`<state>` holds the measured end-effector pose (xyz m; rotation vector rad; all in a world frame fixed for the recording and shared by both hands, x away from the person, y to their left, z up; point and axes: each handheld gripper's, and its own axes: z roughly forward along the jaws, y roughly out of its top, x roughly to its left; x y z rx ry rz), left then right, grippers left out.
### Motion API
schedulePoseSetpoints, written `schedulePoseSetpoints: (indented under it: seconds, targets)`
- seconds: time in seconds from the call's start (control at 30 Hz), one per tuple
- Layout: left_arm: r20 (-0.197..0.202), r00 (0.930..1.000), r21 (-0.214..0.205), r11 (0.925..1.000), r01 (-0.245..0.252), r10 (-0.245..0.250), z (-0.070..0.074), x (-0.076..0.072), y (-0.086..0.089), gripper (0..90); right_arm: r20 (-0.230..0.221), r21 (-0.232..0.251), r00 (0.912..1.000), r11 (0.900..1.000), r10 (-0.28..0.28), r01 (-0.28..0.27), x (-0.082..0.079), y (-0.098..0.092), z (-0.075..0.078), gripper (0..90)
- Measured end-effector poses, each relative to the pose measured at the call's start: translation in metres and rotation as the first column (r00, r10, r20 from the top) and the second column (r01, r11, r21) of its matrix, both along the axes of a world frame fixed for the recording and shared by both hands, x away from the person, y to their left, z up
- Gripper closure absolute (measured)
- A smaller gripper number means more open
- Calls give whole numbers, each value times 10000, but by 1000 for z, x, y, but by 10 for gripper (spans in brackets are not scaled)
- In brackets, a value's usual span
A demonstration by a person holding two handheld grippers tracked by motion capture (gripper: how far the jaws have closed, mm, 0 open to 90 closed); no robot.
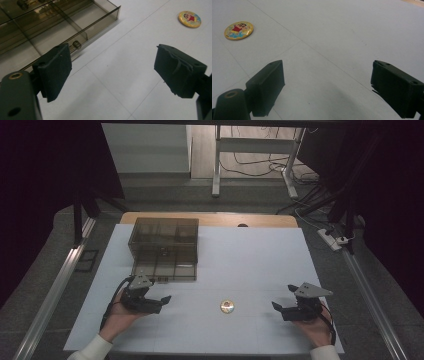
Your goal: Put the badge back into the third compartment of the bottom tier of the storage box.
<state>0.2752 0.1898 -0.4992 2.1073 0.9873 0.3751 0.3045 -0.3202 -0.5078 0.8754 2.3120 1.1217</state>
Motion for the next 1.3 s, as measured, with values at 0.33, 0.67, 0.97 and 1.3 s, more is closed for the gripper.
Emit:
schedulePoseSetpoints:
  seconds: [0.33,0.67,0.97,1.3]
  targets:
    - [52,9994,104,9993,351,-352,4,3,-13,148,-41,-19,10000,10000,-3,2,0,1,-1,115]
    - [44,9975,173,9973,709,-710,6,7,-29,149,23,-39,10000,10000,-72,72,0,1,-2,120]
    - [-26,9952,207,9950,980,-980,6,12,-42,149,-16,-79,10000,9999,-84,84,1,1,-2,120]
    - [-102,9904,259,9901,1381,-1379,6,16,-58,149,-104,-149,9999,9999,-50,48,1,2,-4,120]
